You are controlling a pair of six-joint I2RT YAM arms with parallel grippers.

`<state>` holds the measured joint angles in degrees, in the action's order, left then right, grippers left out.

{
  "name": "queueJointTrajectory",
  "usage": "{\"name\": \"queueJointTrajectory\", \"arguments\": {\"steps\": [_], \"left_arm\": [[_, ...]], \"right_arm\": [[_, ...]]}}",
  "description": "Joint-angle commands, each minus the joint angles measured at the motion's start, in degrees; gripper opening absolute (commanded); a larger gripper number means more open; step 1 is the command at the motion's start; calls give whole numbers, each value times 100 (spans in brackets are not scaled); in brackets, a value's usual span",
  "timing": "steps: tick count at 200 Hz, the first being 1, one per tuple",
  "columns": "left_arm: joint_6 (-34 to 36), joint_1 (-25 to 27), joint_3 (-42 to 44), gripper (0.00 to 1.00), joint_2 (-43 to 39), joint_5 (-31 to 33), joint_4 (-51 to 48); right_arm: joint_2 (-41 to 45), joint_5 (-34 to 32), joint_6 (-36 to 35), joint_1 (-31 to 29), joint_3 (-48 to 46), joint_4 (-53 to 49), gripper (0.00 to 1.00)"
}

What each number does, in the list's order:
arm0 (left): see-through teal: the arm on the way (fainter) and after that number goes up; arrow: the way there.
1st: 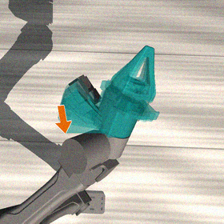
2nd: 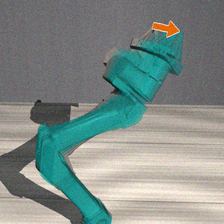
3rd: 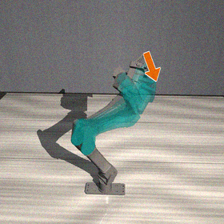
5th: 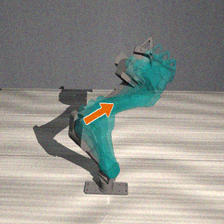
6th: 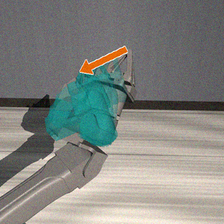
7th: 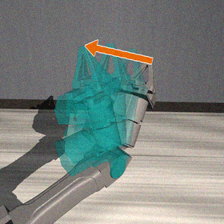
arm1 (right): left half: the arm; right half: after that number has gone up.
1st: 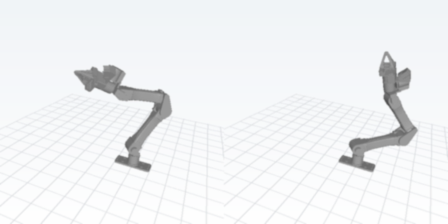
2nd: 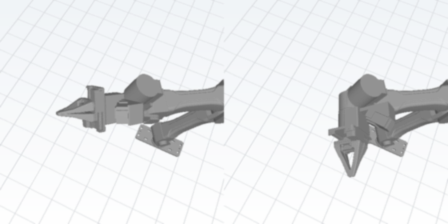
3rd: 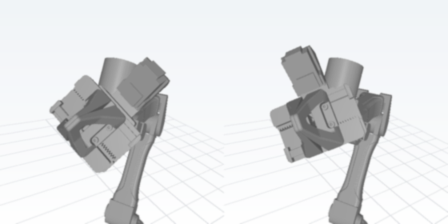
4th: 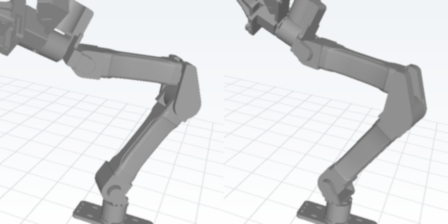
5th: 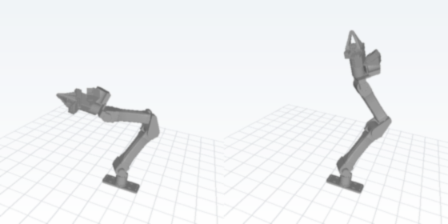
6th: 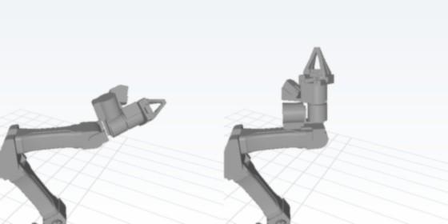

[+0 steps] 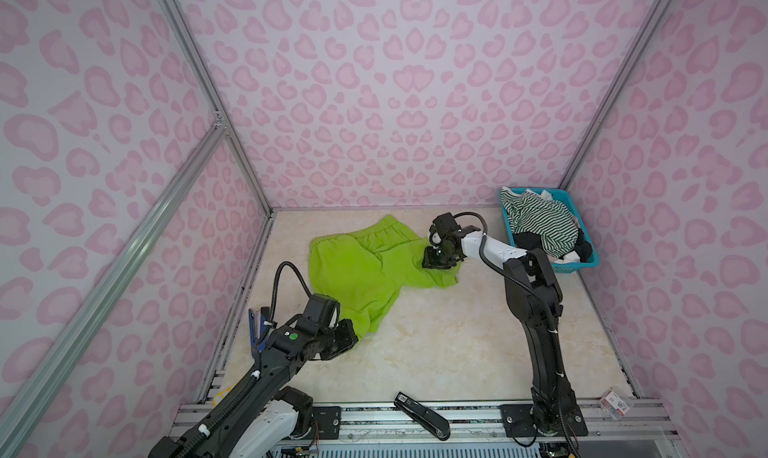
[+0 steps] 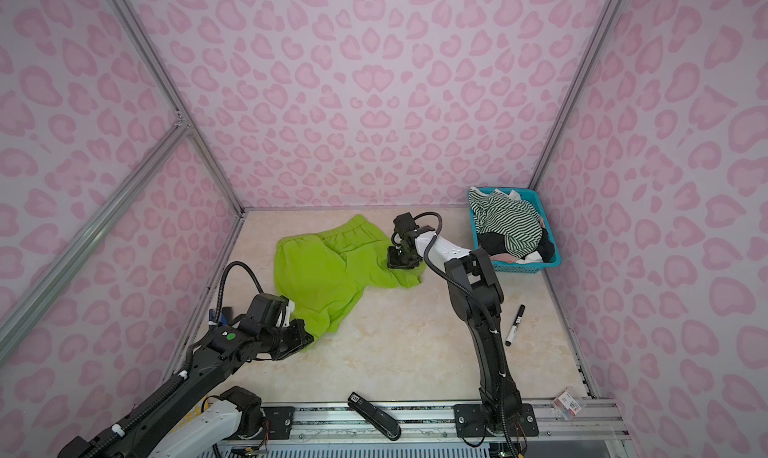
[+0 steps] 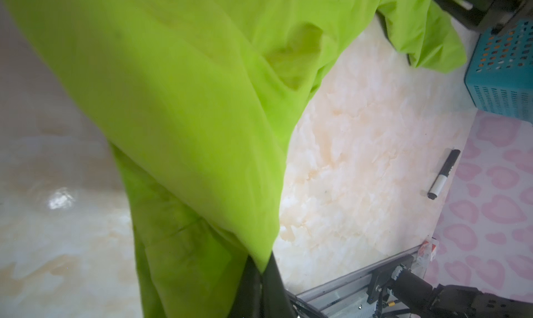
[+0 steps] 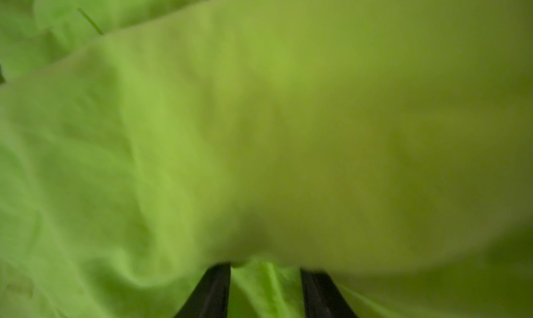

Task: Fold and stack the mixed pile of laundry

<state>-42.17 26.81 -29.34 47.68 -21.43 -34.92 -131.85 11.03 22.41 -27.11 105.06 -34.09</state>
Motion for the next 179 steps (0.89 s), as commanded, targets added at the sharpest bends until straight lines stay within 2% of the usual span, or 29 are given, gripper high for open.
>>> {"name": "queueJointTrajectory", "arguments": {"steps": [1, 18, 27, 34, 42, 47, 54, 68, 86, 119, 155, 179], "left_arm": [[-388, 266, 108, 3, -243, -230, 772], [-458, 382, -21, 5, -252, -388, 1100], [-404, 387, -214, 10, -220, -225, 1033], [-352, 387, -471, 19, -193, 173, 773], [-306, 387, -769, 33, -132, 793, 397], [-273, 383, -983, 47, -70, 1194, 149], [-211, 378, -1271, 59, 40, 1804, -154], [82, 339, -1801, 69, 398, 2590, -564], [476, 194, -2387, 71, 871, 3037, -787], [862, -433, -2706, 70, 1475, 2988, -452], [913, -1498, -2413, 67, 1641, 2317, 107], [996, -1740, -2366, 67, 1616, 2205, 93]], "right_arm": [[-127, -359, -313, 57, 636, -642, 44], [309, -630, -544, 3, 651, -678, 48], [632, -748, -659, -65, 434, -646, 49], [919, -802, -717, -128, 191, -622, 50], [1262, -792, -753, -224, -171, -572, 51], [1477, -755, -765, -285, -389, -538, 51], [1794, -668, -758, -368, -782, -485, 52], [2398, -448, -665, -580, -1659, -324, 53], [2986, -86, -385, -922, -2775, -2, 54], [3265, 470, 341, -1818, -3927, 941, 57], [2665, 477, 824, -2352, -3804, 1616, 59], [2181, 390, 1017, -2455, -3442, 1665, 58]]}}
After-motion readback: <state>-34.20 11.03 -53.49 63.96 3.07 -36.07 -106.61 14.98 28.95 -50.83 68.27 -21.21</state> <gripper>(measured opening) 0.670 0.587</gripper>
